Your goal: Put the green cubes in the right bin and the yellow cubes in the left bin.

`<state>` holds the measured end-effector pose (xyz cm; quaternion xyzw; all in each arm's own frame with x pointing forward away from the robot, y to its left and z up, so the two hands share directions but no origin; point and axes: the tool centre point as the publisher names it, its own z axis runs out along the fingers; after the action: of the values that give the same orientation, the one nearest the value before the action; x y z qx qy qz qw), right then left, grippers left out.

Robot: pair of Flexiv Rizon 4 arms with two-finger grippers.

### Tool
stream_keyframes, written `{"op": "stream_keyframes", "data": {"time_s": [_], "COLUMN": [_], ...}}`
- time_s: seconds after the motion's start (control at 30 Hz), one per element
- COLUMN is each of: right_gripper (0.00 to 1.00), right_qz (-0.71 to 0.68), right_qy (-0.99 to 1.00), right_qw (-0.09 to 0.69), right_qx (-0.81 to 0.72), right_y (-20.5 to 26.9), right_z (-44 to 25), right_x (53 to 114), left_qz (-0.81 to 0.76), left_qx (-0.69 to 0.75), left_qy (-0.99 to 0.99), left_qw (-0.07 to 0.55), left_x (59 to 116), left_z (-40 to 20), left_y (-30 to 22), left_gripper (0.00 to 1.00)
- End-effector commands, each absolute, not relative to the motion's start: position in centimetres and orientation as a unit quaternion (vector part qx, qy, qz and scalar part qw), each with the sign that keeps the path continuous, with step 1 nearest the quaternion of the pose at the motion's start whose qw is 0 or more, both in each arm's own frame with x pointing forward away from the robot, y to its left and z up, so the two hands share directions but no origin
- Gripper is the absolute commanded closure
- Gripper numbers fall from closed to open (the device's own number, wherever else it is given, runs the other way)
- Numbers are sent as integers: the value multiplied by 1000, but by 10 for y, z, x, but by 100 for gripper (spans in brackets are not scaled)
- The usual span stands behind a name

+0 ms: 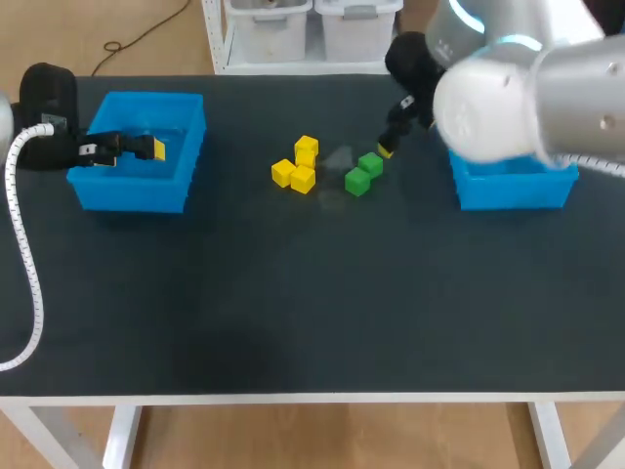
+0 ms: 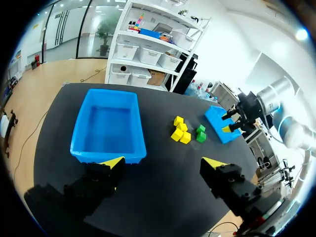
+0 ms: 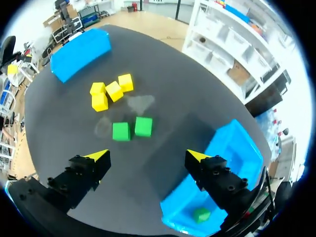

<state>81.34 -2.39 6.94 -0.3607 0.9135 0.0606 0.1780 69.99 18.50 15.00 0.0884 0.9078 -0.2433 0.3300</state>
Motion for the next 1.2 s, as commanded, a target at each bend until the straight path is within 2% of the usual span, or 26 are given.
{"op": "stream_keyframes", "data": {"time_s": [0.03, 0.37, 1.2], "right_gripper": [0, 0, 0], "right_qz": [65, 56, 95], "right_qy": [907, 911, 921], "right_qw": [212, 199, 216], "right_qx": [-357, -358, -310], "right_y": [-13, 6, -1], "right_z": [49, 38, 13], "right_x": [825, 851, 874], "left_qz": [-243, -243, -243], "left_qx": [88, 88, 88], "left_qy": [908, 908, 908], "left_qw": [330, 330, 330], "left_x": [700, 700, 700], "left_z": [150, 150, 150], "left_y": [185, 185, 185], "left_gripper": [0, 0, 0]}}
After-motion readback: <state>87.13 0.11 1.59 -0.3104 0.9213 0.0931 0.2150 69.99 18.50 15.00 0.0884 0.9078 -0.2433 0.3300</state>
